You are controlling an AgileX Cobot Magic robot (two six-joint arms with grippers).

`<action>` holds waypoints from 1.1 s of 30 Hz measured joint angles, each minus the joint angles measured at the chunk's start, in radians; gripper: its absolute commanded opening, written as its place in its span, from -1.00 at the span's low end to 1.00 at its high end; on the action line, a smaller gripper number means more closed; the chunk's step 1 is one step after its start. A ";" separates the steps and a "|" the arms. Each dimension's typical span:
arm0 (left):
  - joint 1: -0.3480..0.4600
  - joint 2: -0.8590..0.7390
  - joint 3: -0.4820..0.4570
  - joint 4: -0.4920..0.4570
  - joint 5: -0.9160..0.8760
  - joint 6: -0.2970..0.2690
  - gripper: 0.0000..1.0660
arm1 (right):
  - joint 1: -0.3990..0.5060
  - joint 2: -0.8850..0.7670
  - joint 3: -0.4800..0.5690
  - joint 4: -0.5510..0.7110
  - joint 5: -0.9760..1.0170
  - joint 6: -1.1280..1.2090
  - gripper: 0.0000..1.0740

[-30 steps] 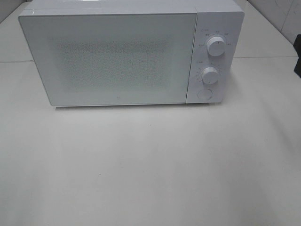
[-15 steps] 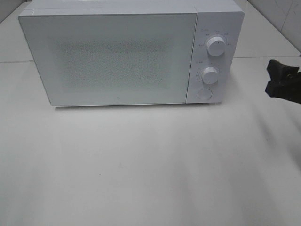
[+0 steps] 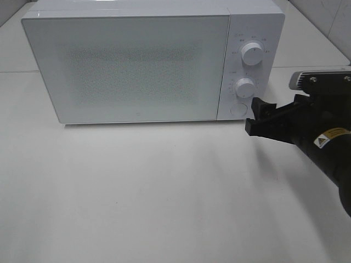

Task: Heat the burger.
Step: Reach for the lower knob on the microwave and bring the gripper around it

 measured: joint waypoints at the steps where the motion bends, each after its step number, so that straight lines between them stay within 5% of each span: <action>1: 0.000 0.000 0.000 0.000 0.000 0.000 0.89 | 0.010 0.013 -0.013 0.007 0.000 0.000 0.42; 12: 0.000 0.000 0.000 0.000 0.000 0.000 0.89 | 0.047 0.154 -0.173 0.060 0.000 -0.008 0.42; 33: 0.000 0.000 0.000 0.000 0.000 0.000 0.89 | 0.047 0.256 -0.317 0.138 -0.001 -0.062 0.42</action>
